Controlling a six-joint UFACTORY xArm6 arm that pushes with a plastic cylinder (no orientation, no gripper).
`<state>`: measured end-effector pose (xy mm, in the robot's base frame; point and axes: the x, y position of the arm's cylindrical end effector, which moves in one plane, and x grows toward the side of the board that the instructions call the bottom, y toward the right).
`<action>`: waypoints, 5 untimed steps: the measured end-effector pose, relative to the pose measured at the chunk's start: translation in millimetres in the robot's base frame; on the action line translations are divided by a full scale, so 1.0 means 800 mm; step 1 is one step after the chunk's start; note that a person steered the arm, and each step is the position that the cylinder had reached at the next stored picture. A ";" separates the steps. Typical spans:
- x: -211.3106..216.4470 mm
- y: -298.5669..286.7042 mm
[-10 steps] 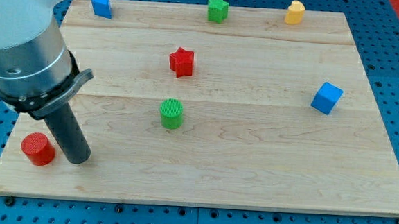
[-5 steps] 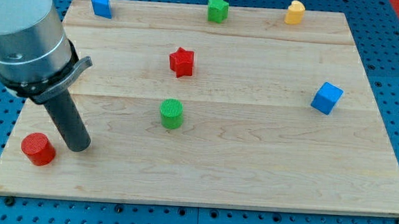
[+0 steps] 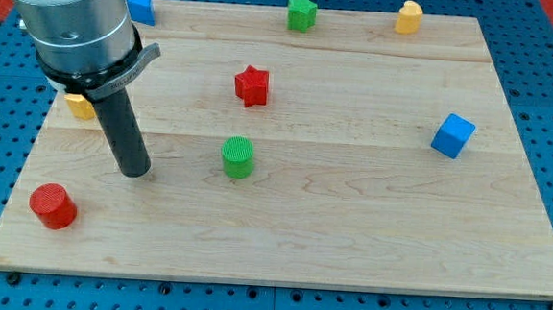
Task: Adjust the green circle below the red star
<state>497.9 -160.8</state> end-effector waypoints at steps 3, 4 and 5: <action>-0.013 0.029; -0.013 0.037; -0.015 0.050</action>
<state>485.8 -121.0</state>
